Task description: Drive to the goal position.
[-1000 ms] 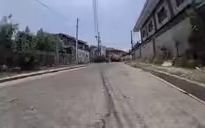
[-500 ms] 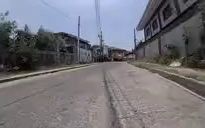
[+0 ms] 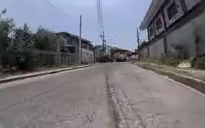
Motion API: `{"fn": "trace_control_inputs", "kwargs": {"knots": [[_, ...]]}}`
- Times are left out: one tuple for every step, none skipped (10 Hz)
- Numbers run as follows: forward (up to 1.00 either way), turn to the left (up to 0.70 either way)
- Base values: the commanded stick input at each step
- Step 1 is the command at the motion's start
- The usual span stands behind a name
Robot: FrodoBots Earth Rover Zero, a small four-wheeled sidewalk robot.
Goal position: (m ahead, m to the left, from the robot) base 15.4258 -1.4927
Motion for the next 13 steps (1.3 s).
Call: {"fn": "trace_control_inputs", "kwargs": {"knots": [[1.00,0.00],[1.00,0.00],[1.00,0.00],[1.00,0.00],[1.00,0.00],[1.00,0.00],[1.00,0.00],[1.00,-0.03],[1.00,-0.14],[1.00,-0.31],[1.00,-0.37],[1.00,-0.27],[1.00,-0.04]]}}
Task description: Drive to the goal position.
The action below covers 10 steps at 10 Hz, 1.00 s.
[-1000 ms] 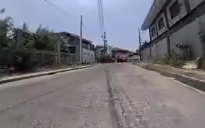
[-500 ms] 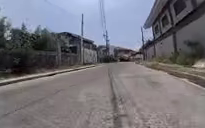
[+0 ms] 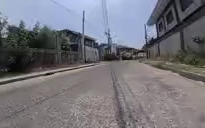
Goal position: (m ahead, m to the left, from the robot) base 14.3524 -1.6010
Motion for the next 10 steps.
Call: {"fn": "trace_control_inputs", "kwargs": {"knots": [[1.00,0.00],[1.00,0.00],[1.00,0.00],[1.00,0.00],[1.00,0.00],[1.00,0.00],[1.00,0.00],[1.00,0.00],[1.00,0.00],[1.00,0.00]]}}
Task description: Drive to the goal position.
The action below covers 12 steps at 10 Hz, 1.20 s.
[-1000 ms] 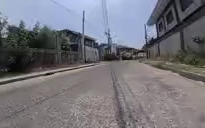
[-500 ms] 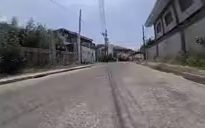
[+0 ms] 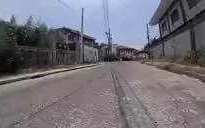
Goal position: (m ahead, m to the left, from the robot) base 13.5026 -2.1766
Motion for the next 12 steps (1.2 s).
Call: {"fn": "trace_control_inputs", "kwargs": {"knots": [[1.00,0.00],[1.00,0.00],[1.00,0.00],[1.00,0.00],[1.00,0.00],[1.00,0.00],[1.00,0.00],[1.00,0.00],[1.00,0.00],[1.00,0.00],[1.00,0.00],[1.00,-0.01]]}}
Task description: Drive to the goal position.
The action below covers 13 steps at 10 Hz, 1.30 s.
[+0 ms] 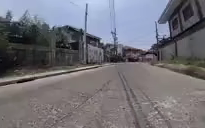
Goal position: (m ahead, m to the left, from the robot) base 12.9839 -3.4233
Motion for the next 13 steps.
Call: {"fn": "trace_control_inputs", "kwargs": {"knots": [[1.00,-0.01],[1.00,-0.02],[1.00,-0.02],[1.00,-0.02],[1.00,-0.01],[1.00,0.00],[1.00,0.00],[1.00,0.00],[1.00,0.00],[1.00,0.00],[1.00,0.00],[1.00,0.00],[1.00,0.00]]}}
